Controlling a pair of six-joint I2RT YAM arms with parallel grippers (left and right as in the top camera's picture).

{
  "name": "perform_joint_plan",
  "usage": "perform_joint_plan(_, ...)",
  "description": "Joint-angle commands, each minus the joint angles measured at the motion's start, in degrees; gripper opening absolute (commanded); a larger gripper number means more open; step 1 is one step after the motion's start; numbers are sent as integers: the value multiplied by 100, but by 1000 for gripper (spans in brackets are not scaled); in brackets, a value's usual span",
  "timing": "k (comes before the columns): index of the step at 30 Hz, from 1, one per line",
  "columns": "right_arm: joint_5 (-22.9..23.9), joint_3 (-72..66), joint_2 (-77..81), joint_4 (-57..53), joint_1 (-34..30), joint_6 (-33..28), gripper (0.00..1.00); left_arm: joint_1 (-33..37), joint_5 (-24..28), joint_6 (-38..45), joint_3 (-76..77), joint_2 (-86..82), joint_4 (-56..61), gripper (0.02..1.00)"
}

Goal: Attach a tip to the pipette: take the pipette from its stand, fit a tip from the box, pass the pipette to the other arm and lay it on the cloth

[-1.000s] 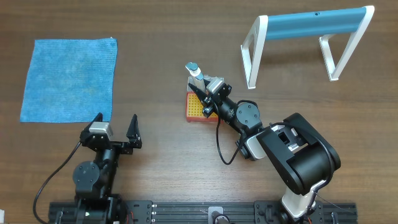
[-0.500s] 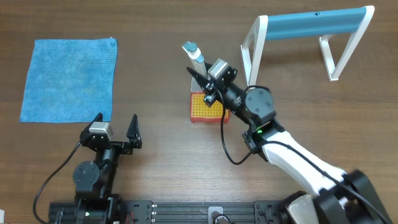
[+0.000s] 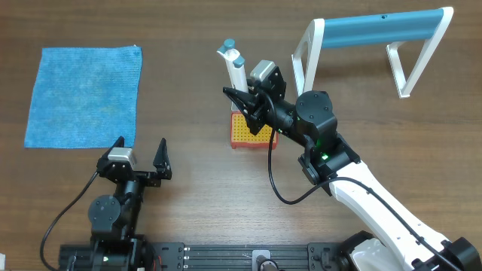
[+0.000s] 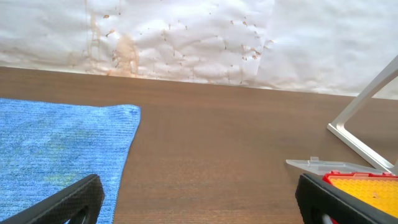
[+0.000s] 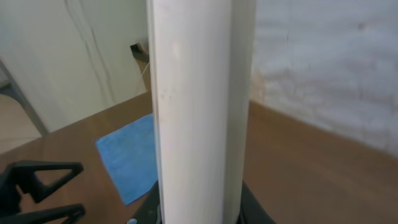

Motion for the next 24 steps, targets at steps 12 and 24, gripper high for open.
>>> perform_joint_plan(12, 146, 118, -26, -1867, -35, 4054, 80, -13, 1169, -1641, -13, -15, 601, 996)
perform_joint_plan(24, -120, 111, -26, -2190, -11, 4247, 80, -9, 2131, -7593, -13, -15, 214, 996)
